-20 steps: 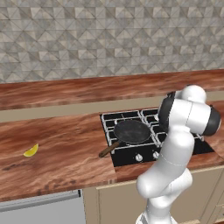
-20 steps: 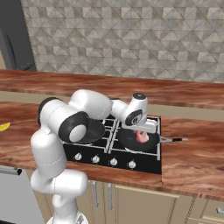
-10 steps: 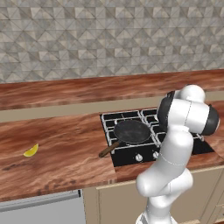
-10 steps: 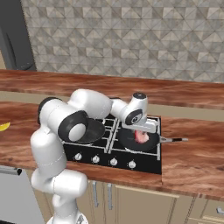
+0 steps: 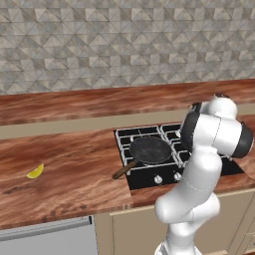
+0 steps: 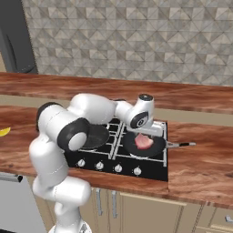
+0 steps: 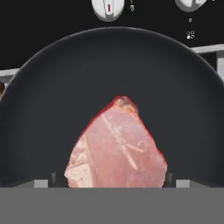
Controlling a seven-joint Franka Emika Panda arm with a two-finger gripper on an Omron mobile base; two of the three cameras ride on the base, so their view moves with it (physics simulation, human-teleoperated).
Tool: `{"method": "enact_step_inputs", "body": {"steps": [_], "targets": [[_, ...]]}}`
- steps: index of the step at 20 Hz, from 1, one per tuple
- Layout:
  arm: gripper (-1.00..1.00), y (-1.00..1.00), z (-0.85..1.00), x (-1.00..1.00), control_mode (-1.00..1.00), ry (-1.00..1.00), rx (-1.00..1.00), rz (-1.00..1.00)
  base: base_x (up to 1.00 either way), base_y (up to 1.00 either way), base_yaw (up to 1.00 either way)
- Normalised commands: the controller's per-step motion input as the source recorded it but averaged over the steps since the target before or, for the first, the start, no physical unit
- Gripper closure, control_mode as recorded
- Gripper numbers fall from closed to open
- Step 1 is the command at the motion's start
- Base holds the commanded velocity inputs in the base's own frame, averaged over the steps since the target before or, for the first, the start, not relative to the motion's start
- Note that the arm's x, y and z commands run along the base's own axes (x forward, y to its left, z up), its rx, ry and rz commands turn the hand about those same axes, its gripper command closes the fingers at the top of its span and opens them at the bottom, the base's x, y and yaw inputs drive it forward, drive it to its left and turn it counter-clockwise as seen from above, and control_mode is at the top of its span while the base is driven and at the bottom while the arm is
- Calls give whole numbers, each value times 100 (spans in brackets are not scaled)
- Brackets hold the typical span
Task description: Place both pans onto different burners. Then place the lemon wedge and the steak on different pans.
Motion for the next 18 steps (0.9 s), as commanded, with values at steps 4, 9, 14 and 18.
{"method": "enact_step_inputs", "body": {"steps": [4,9,14,18], "targets": [[-100,18,39,-23,-100,-1,0,0,0,0,0],[-100,43,21,-29,-100,0,0,2,0,0,0],[-100,60,27,-23,-100,7,0,1,0,0,0],[-100,61,28,-37,-100,15,0,0,0,0,0]]}}
